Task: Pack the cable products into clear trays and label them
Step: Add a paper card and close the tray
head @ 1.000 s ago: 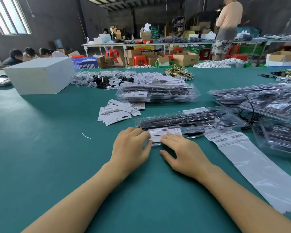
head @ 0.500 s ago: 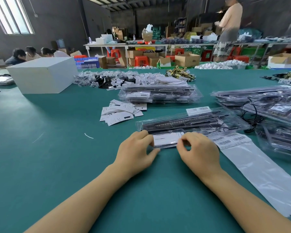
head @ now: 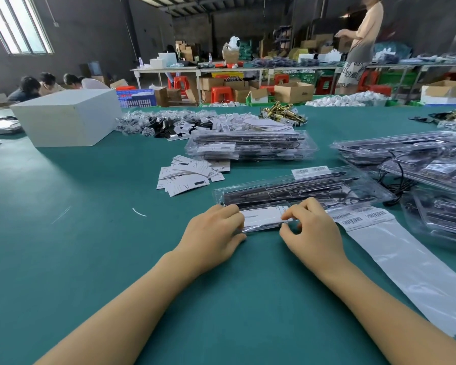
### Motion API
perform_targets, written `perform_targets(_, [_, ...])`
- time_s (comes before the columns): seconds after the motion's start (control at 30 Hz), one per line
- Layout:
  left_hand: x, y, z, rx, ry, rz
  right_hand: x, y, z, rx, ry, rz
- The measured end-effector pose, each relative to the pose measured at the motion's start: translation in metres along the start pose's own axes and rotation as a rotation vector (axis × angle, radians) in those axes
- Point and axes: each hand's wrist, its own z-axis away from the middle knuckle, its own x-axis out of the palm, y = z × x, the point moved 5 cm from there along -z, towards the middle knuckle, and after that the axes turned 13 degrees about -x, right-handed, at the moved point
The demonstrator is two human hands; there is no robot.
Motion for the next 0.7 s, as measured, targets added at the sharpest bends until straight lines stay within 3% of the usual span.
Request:
perform_targets(0.1, [0.001,0.005,0.002,0.031,0.013,-0.068,0.000,-0.004,0.000,-0.051,0.007,0.038])
perform_targets(0.3, [-0.008,0.010,0.003,-0.026,0.259,-0.108,-0.003,-0.004,0.001,-0.003,0.094,-0.038])
perform_targets(0.4, [-0.015,0.005,0.001,-0.143,0.407,-0.041,0.000,0.000,0.004,0.343,0.152,-0.430])
perform_targets(0.5, [-0.022,0.011,0.003,-0.079,0.546,-0.016,0.018,-0.007,0.007,0.744,-0.010,-0.978])
perform_targets(0.6, [-0.023,0.024,0.007,0.040,0.592,0.016,0.015,-0.012,0.000,0.814,0.035,-1.368])
perform_targets(0.7, [-0.021,0.035,0.010,0.160,0.580,0.043,0.013,-0.011,-0.001,0.782,0.066,-1.458])
